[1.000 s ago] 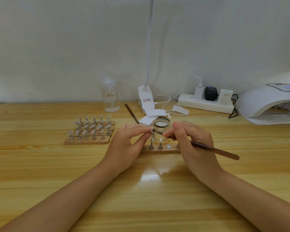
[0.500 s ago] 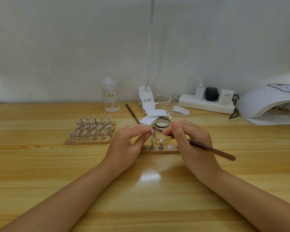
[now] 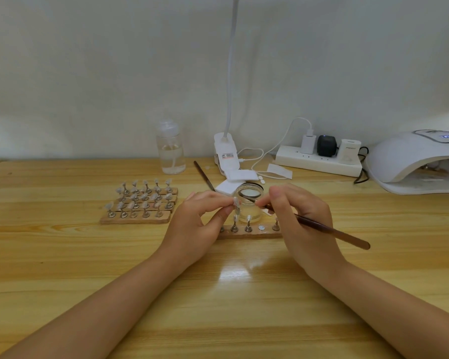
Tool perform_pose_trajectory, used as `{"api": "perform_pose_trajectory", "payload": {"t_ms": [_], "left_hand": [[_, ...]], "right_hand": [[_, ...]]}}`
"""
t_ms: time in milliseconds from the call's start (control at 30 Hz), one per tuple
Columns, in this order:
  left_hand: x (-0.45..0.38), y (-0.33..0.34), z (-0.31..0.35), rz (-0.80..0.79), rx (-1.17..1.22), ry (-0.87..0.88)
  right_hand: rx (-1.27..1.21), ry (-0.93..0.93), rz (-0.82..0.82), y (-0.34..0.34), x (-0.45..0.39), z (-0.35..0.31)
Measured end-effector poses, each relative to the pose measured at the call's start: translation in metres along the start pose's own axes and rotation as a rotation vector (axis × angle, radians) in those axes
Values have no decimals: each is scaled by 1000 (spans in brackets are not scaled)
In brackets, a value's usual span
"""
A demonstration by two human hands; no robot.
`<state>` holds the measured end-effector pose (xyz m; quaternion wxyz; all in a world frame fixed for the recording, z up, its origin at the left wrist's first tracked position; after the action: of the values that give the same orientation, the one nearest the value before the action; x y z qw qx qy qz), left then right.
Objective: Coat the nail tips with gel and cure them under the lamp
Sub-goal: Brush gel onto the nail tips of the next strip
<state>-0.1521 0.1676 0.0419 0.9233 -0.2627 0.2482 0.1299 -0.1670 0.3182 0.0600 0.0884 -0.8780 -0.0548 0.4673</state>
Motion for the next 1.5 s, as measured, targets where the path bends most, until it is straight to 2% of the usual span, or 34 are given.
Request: {"api": "perform_pose_trajectory", "payload": {"t_ms": [233,400,633,933,1233,1500], "left_hand": [[0,1,-2,-1,-9,-22],[0,0,0,10,-26,-17],[0,-2,0,20,-26,-44],[1,-2,-1,10,-32,-77],[1,-3,-4,21,-27,-111],[1,-3,-4,21,-26,-117]], "right_hand": [[69,-84,-82,8,-1,-5],[66,-130,-78,5,0,-8],[27,-83,-1,-5,-1,-5],[134,-160,-82,8,-3,-10],[64,-132,-43,-2,-1,-6],[123,-205,-54,5,-3,-12]]}}
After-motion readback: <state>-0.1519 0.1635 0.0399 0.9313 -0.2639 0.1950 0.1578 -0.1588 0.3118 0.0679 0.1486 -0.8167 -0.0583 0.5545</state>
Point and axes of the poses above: each hand's wrist, its own x-axis away from the middle knuckle, its own y-axis out of the palm, z = x × y, the point moved 9 cm from there along -x, towards the middle knuckle, and after that the axes turned 10 degrees about -y, right-handed, at the moved point
